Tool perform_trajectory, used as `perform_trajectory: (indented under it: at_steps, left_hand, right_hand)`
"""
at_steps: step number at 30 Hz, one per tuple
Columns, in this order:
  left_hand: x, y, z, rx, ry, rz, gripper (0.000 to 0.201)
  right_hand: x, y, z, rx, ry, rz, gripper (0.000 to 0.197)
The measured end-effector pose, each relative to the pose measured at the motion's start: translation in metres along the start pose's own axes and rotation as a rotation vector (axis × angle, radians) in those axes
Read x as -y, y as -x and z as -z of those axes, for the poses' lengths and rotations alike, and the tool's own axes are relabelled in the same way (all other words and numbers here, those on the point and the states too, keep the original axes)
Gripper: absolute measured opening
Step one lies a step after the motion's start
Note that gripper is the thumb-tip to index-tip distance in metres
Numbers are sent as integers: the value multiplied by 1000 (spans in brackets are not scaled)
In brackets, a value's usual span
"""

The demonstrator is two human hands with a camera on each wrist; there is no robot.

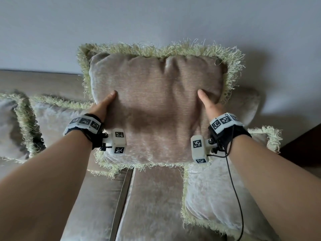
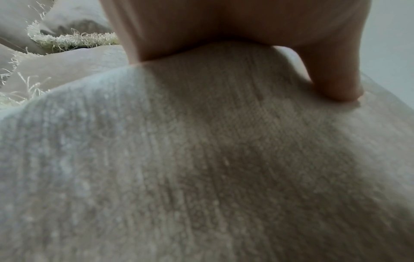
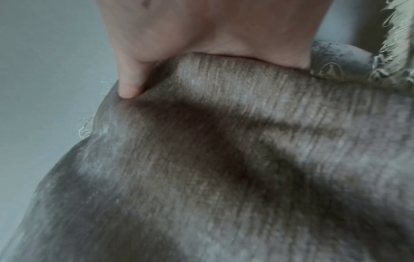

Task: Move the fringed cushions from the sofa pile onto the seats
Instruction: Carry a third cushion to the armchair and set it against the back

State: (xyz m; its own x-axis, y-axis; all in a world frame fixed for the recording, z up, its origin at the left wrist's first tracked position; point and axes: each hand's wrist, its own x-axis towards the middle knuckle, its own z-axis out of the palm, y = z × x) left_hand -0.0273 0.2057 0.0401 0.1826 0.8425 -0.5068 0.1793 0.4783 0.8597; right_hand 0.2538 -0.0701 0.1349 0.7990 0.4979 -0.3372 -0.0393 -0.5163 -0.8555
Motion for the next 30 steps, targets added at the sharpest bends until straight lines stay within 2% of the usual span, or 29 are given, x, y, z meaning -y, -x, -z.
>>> perform_trajectory:
  at_steps: [2,3,5,7,11,15,21,25,28,30]
  left_hand:
    - [7,-31,15,-16,-29,-25,128]
    - [8,-37,16,-10,-10,11,129]
    - [6,-25,13,3,-17,78,132]
    - [11,-22,12,11,-40,60,130]
    - [40,-45,8,84,-49,133,128]
    - [82,-78,-2,100,-51,179,121]
    - [135,-126,-18,126,-71,266,121]
    - [164,-141,-31,84,-89,282,126]
    - [172,-135,-47,109,-75,313,116]
    - [178,-142,-55,115,-73,323,117]
  right_hand:
    - [-4,1,-14,-10,-26,-26,96]
    - [-6,1,-20,-19,-38,-30,91]
    - [-12,0,-37,-29,-21,-47,85]
    - [-20,-3,-56,-34,-9,-74,82]
    - [-46,-14,-80,-60,53,-150,88]
    - [-82,-29,-97,-58,54,-249,83]
    - [-128,-66,-111,-46,161,-391,102]
    - [-154,-98,-121,-68,135,-412,108]
    - [-164,-117,-127,-85,72,-419,104]
    - [-170,-126,-129,-117,38,-406,100]
